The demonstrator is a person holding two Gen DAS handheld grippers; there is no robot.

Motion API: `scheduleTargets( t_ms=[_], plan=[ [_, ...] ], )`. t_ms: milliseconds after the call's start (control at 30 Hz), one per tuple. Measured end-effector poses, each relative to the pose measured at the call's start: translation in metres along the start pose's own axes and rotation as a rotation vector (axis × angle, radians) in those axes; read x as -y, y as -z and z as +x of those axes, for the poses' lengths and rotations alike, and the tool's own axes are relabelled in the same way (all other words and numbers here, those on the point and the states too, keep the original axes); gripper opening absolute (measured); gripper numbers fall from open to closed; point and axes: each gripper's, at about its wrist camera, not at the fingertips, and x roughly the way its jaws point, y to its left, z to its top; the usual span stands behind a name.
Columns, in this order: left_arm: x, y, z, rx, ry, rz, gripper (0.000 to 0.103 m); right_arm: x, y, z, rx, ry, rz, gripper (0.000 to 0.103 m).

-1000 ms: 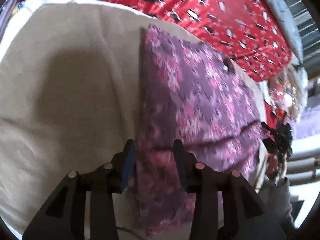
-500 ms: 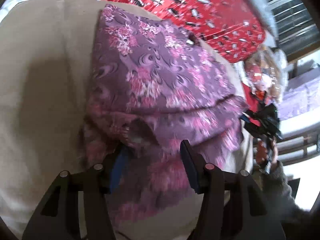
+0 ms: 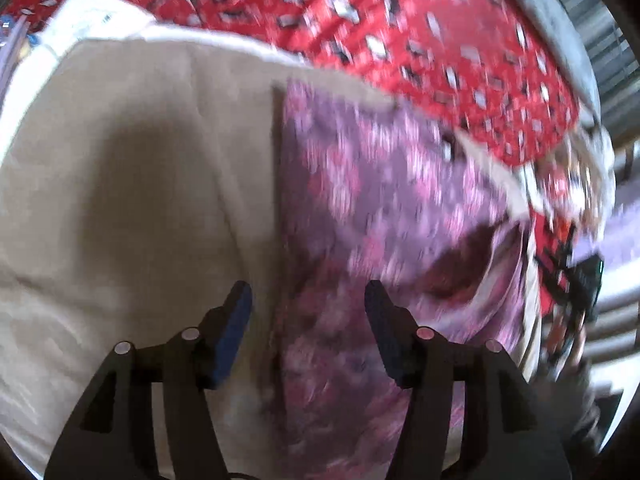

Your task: Fold small clothes

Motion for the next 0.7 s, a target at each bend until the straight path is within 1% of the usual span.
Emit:
scheduleTargets(
  t_ms=[67, 133, 233, 333, 400, 433, 500, 533, 567, 600, 633, 700],
  plan=[
    [0.000, 0.013, 0.010, -0.029, -0.018, 0.044, 0.057, 0.007, 0.000, 0.000, -0.011, 0.036, -0.004, 0.036],
    [0.006, 0.020, 0.016, -0.039, -0.033, 0.072, 0.057, 0.009, -0.001, 0.002, -0.009, 0.088, -0.031, 0.042],
    [0.012, 0.022, 0.027, -0.061, -0.022, 0.085, 0.057, 0.004, -0.003, 0.009, 0.006, 0.163, -0.101, 0.050],
    [0.018, 0.022, 0.033, -0.050, -0.056, 0.093, 0.057, -0.002, -0.008, 0.022, -0.002, 0.183, -0.134, 0.050],
    [0.022, 0.025, 0.030, -0.014, -0.077, 0.094, 0.056, -0.008, -0.011, 0.032, -0.004, 0.185, -0.155, 0.050],
    [0.024, 0.026, 0.030, -0.001, -0.087, 0.093, 0.053, -0.012, -0.011, 0.037, -0.005, 0.177, -0.171, 0.050],
    [0.030, 0.030, 0.028, 0.027, -0.125, 0.104, 0.016, -0.024, -0.009, 0.049, -0.013, 0.172, -0.234, 0.049],
    [0.033, 0.031, 0.028, 0.035, -0.144, 0.110, 0.014, -0.031, -0.007, 0.054, -0.018, 0.187, -0.282, 0.041],
    [0.035, 0.034, 0.025, 0.051, -0.161, 0.111, 0.012, -0.037, -0.005, 0.059, -0.026, 0.218, -0.328, 0.029],
    [0.036, 0.034, 0.024, 0.062, -0.166, 0.107, 0.010, -0.042, -0.002, 0.062, -0.040, 0.243, -0.360, 0.005],
    [0.037, 0.036, 0.021, 0.073, -0.168, 0.104, 0.008, -0.045, 0.001, 0.062, -0.035, 0.251, -0.378, 0.006],
    [0.040, 0.039, 0.007, 0.119, -0.167, 0.098, 0.007, -0.051, 0.004, 0.048, 0.011, 0.212, -0.389, 0.005]
  ],
)
